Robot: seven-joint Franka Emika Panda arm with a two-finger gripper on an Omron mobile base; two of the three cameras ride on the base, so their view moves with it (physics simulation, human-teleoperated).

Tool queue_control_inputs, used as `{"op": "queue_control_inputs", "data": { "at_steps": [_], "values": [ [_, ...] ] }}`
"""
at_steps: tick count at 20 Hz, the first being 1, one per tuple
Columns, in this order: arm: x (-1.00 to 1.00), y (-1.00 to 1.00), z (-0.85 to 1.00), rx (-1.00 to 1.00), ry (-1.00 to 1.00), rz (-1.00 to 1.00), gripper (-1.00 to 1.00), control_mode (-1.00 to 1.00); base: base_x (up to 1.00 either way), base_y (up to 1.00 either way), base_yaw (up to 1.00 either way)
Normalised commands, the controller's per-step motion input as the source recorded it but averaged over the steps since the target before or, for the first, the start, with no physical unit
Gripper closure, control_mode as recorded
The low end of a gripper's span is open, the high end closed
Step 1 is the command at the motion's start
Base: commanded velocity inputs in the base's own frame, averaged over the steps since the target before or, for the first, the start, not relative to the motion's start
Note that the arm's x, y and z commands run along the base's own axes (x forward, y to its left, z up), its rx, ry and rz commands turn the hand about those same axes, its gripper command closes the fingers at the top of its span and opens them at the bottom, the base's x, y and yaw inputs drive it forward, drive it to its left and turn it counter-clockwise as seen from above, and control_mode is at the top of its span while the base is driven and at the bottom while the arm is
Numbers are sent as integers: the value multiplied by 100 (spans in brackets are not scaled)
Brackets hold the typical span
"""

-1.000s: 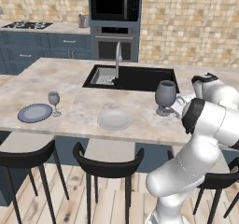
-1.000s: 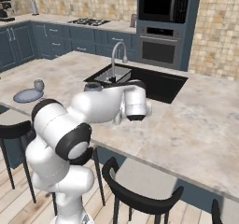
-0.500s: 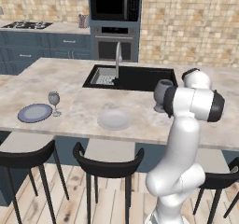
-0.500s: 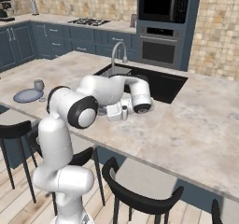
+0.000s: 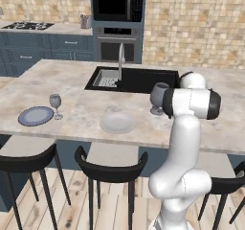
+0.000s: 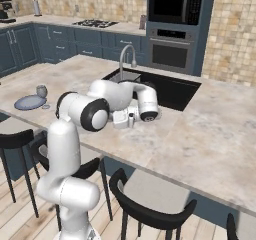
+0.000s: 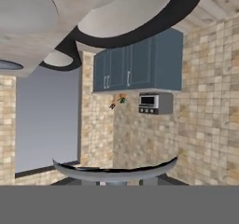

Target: Retrieve the wine glasses from the counter and place one next to each plate.

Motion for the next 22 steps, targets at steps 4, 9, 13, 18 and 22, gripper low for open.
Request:
{"op": "queue_control_inputs", "data": {
  "at_steps": [4,9,13,18,22],
  "values": [
    [12,6,-3,-2,0,-13,100,-100,0,0,0],
    [1,9,0,-4,-18,-10,100,-100,0,0,0],
    [0,18,0,-5,-17,-6,100,-100,0,0,0],
    [3,7,-3,-2,-1,-1,100,-100,0,0,0],
    [7,0,-3,-1,7,0,100,-100,0,0,0]
  ]
}}
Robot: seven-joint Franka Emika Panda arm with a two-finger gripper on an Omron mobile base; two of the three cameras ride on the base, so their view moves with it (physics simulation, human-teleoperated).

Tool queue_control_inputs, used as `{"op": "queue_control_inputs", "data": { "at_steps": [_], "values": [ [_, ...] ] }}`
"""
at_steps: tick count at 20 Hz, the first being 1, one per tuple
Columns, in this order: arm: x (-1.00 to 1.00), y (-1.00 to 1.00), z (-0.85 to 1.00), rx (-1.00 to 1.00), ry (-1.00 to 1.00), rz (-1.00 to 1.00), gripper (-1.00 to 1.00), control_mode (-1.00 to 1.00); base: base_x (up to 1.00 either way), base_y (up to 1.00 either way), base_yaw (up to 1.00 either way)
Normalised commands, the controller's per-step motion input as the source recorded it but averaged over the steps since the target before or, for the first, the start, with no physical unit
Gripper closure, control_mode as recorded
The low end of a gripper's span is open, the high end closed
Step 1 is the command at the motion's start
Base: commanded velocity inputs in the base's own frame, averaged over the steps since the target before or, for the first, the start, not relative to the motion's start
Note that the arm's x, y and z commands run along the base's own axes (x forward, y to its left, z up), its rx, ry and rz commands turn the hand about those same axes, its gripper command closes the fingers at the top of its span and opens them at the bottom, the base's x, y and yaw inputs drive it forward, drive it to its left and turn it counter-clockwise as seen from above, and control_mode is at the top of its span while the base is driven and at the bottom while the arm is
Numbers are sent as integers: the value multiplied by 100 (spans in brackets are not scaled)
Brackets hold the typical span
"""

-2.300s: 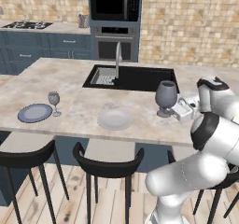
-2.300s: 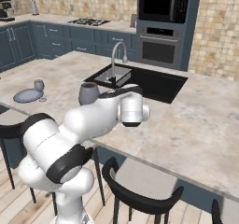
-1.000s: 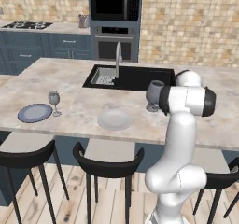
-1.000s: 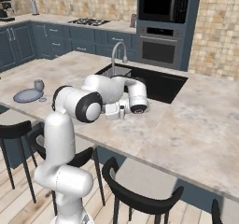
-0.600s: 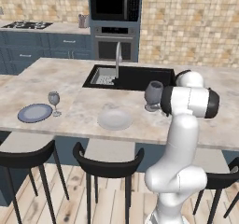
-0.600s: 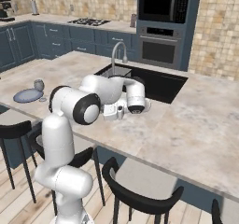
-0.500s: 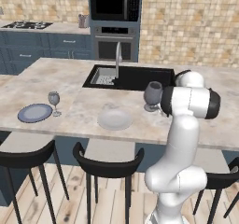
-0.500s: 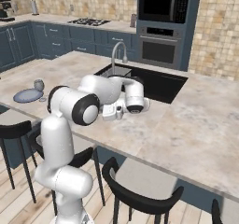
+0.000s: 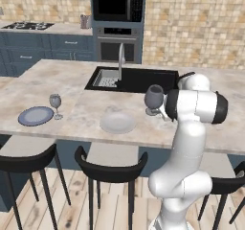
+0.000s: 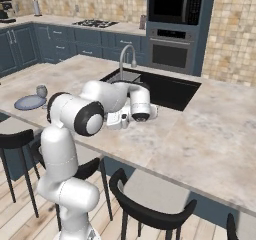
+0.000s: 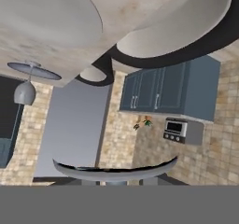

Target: Retrieve the wine glasses from the counter and place one next to each plate.

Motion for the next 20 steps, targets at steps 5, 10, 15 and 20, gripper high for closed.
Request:
{"op": "queue_control_inputs", "data": {
  "at_steps": [5,10,15,20],
  "values": [
    [6,0,-10,-4,3,0,100,-100,0,0,0],
    [0,0,-18,-4,0,0,100,-100,0,0,0],
    [5,0,-21,-3,0,0,100,-100,0,0,0],
    [27,0,-23,-1,0,0,100,-100,0,0,0]
  ]
}}
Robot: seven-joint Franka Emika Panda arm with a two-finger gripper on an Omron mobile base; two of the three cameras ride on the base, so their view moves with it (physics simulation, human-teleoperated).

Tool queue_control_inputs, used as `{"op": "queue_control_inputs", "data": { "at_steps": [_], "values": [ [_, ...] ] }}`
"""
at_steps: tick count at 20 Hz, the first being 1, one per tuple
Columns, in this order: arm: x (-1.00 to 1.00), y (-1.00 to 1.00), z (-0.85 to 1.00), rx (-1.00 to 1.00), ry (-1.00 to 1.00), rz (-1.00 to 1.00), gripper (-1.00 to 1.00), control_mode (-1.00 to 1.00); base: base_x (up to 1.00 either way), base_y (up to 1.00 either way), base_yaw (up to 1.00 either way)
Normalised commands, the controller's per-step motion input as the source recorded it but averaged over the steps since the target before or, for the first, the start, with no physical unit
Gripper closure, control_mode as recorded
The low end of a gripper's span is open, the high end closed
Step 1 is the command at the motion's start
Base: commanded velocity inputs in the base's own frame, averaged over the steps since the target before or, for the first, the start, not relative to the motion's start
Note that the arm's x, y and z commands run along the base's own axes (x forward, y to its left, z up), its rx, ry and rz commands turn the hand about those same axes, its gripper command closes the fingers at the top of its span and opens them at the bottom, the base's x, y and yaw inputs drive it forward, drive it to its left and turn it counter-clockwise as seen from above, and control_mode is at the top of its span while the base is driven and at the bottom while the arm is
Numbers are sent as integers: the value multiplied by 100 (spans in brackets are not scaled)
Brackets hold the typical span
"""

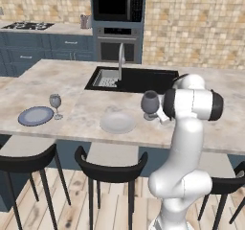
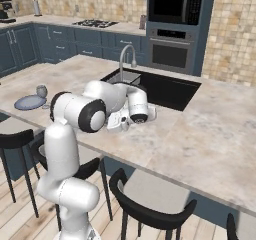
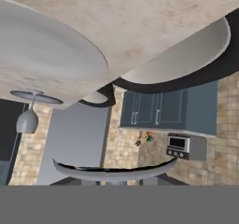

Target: Retrieve the wine glasses from the counter and place one next to each plate.

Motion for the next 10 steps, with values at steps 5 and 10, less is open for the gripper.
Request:
{"op": "queue_control_inputs", "data": {
  "at_steps": [5,10],
  "values": [
    [39,0,-25,0,5,0,100,-100,0,0,0],
    [33,-12,-22,0,7,0,100,-100,0,0,0]
  ]
}}
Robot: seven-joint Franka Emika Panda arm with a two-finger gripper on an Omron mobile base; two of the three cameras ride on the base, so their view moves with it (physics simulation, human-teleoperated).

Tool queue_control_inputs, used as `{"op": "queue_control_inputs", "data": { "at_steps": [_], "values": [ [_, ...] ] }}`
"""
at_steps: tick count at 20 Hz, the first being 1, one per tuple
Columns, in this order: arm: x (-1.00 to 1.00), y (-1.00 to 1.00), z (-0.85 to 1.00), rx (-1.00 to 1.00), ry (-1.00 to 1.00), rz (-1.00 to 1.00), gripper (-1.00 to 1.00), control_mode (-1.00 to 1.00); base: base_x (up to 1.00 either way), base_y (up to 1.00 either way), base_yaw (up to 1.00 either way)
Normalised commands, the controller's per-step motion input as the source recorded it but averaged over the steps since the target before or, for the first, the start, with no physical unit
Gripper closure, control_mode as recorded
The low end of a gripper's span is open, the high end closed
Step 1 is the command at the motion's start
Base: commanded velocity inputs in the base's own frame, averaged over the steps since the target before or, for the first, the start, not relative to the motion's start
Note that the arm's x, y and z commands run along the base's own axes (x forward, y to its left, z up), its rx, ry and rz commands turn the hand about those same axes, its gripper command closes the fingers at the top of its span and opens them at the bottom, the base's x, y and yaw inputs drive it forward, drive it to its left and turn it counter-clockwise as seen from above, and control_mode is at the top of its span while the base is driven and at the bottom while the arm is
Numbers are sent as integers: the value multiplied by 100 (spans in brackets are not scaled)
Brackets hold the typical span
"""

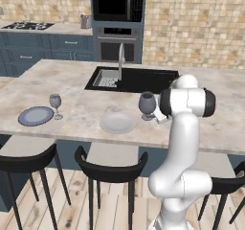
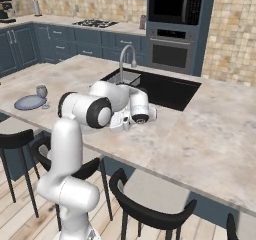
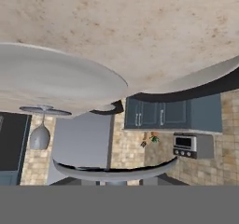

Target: Retrieve the wine glasses from the counter and place one next to each plate.

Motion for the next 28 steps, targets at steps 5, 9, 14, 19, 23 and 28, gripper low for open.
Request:
{"op": "queue_control_inputs", "data": {
  "at_steps": [5,9,14,19,23,28],
  "values": [
    [25,-21,-23,0,6,0,100,-100,0,0,0],
    [24,-16,-19,0,3,0,100,-100,0,0,0],
    [25,0,-21,0,0,0,100,-100,0,0,0],
    [9,11,-29,-2,0,0,100,-100,0,0,0],
    [11,22,-33,-1,1,0,100,-100,0,0,0],
    [8,17,-27,-3,3,0,100,-100,0,0,0]
  ]
}}
